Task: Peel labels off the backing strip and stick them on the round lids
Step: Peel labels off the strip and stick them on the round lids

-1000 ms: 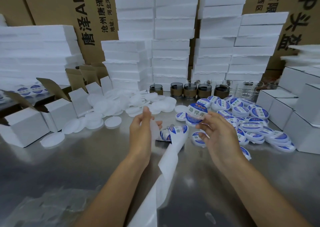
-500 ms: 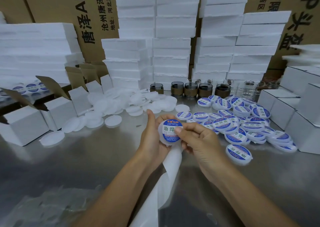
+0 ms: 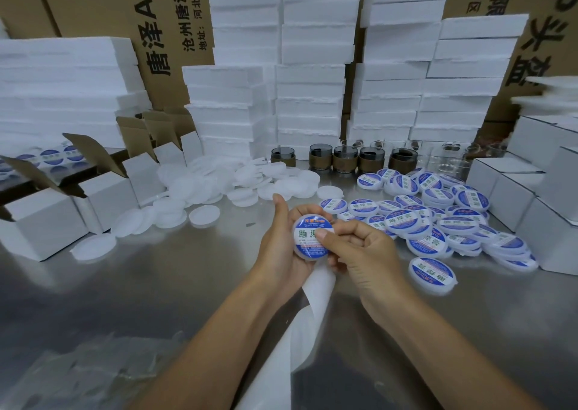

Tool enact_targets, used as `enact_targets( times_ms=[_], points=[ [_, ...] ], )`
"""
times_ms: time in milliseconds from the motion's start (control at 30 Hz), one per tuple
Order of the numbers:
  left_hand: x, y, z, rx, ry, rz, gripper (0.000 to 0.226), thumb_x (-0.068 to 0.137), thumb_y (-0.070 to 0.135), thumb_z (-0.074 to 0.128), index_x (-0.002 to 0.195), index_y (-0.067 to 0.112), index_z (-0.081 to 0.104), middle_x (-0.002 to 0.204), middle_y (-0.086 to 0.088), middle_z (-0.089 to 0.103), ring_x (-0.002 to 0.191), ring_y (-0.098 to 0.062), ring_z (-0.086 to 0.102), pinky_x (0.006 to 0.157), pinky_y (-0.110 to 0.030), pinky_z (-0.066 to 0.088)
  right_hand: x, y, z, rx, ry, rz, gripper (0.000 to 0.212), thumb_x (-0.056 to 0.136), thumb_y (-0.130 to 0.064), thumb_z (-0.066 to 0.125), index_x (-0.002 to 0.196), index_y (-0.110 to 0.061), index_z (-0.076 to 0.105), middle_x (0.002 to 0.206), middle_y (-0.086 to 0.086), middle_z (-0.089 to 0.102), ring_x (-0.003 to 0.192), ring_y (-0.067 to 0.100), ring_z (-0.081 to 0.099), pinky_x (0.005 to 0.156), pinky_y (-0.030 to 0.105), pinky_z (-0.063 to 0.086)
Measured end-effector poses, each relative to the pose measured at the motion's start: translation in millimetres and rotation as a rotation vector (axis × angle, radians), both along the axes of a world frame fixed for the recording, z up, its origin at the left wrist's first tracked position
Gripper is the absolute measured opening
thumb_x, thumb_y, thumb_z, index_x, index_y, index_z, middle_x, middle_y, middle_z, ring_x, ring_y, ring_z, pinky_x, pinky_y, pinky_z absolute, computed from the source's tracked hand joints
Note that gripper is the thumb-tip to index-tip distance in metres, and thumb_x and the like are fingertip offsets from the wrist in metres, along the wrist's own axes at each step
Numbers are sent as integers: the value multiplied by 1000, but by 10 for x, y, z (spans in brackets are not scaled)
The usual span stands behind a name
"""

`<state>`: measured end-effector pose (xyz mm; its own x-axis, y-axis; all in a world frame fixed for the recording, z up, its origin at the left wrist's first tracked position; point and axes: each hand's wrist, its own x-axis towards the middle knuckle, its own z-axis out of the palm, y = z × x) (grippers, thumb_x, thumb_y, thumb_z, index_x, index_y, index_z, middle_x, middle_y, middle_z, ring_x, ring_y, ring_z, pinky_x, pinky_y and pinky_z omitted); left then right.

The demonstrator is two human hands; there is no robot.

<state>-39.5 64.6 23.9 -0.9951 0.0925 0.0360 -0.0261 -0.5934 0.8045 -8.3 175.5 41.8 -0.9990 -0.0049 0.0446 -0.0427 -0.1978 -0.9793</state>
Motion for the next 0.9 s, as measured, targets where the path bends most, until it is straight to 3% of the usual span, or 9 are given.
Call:
enact_targets(
  times_ms=[267, 600, 767, 900],
  points=[
    [17, -4, 1, 15, 0, -12, 63, 91, 59, 26, 78, 8, 60, 73, -9, 67, 65, -18, 67, 54, -26, 54, -2, 5, 2, 0, -17, -6, 13, 76, -8, 73, 72, -8, 61, 66, 13, 66, 42, 6, 51, 47, 17, 47],
    [27, 21, 8, -62, 11, -3, 60, 89, 59, 27, 79, 9, 59, 73, -8, 66, 67, -19, 66, 58, -28, 53, -10, 11, -29, 36, -36, -30, 12, 77, -9, 73, 78, -4, 62, 62, 8, 66, 41, 5, 53, 46, 15, 47],
    [38, 44, 13, -134, 46, 13, 56, 73, 61, 40, 82, 10, 61, 77, -8, 69, 71, -19, 68, 65, -30, 56, -17, 8, -40, 65, -13, -64, 11, 76, -12, 74, 77, -7, 64, 61, 4, 69, 43, 3, 55, 49, 14, 49],
    [74, 28, 18, -183, 131, -12, 31, 72, 38, 62, 87, 14, 72, 89, -8, 73, 84, -22, 71, 68, -30, 58, -28, 14, -31, 20, 7, -128, 11, 76, -11, 74, 74, -8, 64, 53, -1, 66, 41, 4, 56, 46, 14, 47]
  ],
)
